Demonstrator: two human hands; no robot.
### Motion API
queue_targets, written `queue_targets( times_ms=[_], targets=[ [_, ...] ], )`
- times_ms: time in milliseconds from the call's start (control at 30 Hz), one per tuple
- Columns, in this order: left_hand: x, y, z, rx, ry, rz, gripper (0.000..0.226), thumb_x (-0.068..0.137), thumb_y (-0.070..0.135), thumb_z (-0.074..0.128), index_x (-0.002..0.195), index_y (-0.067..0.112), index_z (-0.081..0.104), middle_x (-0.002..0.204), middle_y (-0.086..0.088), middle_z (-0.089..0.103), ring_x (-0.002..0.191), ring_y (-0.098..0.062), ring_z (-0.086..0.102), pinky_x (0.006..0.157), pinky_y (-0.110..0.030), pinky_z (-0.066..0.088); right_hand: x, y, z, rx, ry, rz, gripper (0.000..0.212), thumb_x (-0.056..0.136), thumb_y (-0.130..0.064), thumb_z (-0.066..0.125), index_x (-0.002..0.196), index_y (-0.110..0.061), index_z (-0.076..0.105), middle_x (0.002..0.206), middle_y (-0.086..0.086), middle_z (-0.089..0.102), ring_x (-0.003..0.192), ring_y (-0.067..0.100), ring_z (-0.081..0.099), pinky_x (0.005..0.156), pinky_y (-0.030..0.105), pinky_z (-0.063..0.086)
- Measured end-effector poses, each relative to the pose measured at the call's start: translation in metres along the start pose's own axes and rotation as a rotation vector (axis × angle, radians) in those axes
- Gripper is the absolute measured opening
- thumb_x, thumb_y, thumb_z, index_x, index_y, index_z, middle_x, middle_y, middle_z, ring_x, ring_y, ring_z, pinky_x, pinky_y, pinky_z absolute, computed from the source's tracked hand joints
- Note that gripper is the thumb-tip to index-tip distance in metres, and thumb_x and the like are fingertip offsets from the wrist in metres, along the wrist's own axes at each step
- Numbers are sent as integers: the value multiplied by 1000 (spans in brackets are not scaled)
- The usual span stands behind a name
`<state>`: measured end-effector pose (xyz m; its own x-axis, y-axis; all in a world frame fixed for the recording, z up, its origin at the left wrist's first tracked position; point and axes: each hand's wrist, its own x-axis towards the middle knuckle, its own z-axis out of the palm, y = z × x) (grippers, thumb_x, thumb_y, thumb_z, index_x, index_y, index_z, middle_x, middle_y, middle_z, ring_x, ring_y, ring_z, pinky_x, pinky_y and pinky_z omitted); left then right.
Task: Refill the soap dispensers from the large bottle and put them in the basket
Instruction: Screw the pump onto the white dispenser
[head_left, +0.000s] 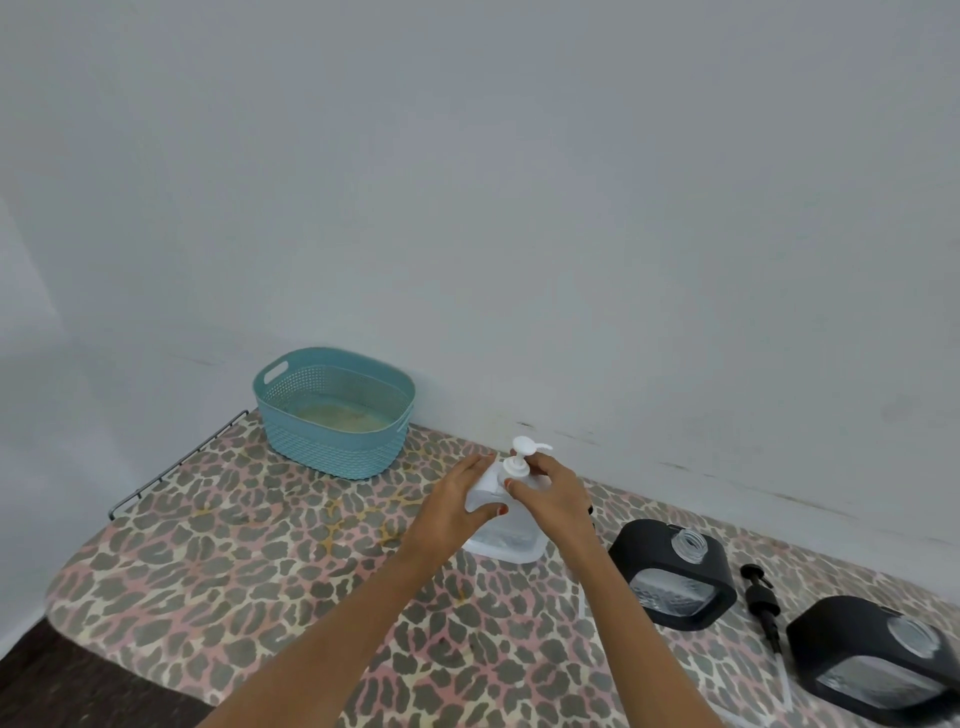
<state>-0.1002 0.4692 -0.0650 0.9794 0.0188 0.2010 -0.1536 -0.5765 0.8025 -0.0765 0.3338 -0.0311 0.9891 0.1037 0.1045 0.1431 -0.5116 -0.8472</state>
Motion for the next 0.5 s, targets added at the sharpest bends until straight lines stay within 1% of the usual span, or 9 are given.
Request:
queue_targets(
  times_ms=[67,100,167,200,233,300,367,433,500],
  targets=[
    [0,-1,1,5,-3,-8,65,83,27,65,139,17,35,150,-1,30,138,-13,25,104,-16,18,2,-1,1,-3,53,15,40,77,-22,71,114,-14,57,102,-5,57,90,8,50,69,13,33],
    [0,-1,1,8,-7,-10,65,83,28,65,140,17,34,150,-1,29,138,-13,25,104,-15,17,2,-1,2,-12,82,17,42,75,-25,74,112,-13,57,99,-6,56,90,10,51,67,13,32],
    [0,-2,1,5,-12,-10,65,84,28,64,140,18,33,151,-1,28,139,-12,23,103,-13,16,1,-2,5,-44,127,6,47,72,-31,76,110,-12,55,96,-6,53,87,11,49,63,6,31],
    [0,-2,1,5,-12,-8,65,84,28,64,140,18,33,151,-1,28,139,-12,23,103,-13,15,1,-2,6,-54,132,4,49,73,-32,76,112,-13,53,97,-6,52,87,10,47,65,3,31],
    [1,-2,1,8,-11,-7,65,84,28,64,140,18,33,151,-1,29,139,-12,23,104,-14,16,1,-2,6,-51,117,7,51,74,-33,75,116,-14,52,100,-7,50,89,8,46,68,3,31],
    [1,-2,1,14,-9,-8,65,83,27,65,139,17,34,150,-1,30,138,-13,25,105,-17,19,0,-2,4,-7,37,21,53,78,-29,71,123,-16,48,108,-7,49,95,8,44,74,13,32],
    [2,-2,1,8,-3,-7,65,82,27,66,138,16,36,149,-2,32,137,-14,28,103,-16,20,1,0,0,-12,-35,27,47,81,-25,67,124,-17,51,112,-5,55,95,9,48,70,17,34],
    [2,-2,1,3,2,-3,64,81,27,67,138,16,38,148,-2,33,136,-14,30,99,-12,20,2,1,-4,-48,-32,26,41,81,-25,67,119,-16,56,111,0,61,91,11,52,70,19,38],
    [2,-2,1,4,3,-3,64,81,28,67,138,17,38,148,-1,33,135,-14,31,99,-12,20,3,1,-5,-68,6,21,39,79,-26,70,115,-13,60,108,0,62,93,12,53,79,25,40]
  ],
)
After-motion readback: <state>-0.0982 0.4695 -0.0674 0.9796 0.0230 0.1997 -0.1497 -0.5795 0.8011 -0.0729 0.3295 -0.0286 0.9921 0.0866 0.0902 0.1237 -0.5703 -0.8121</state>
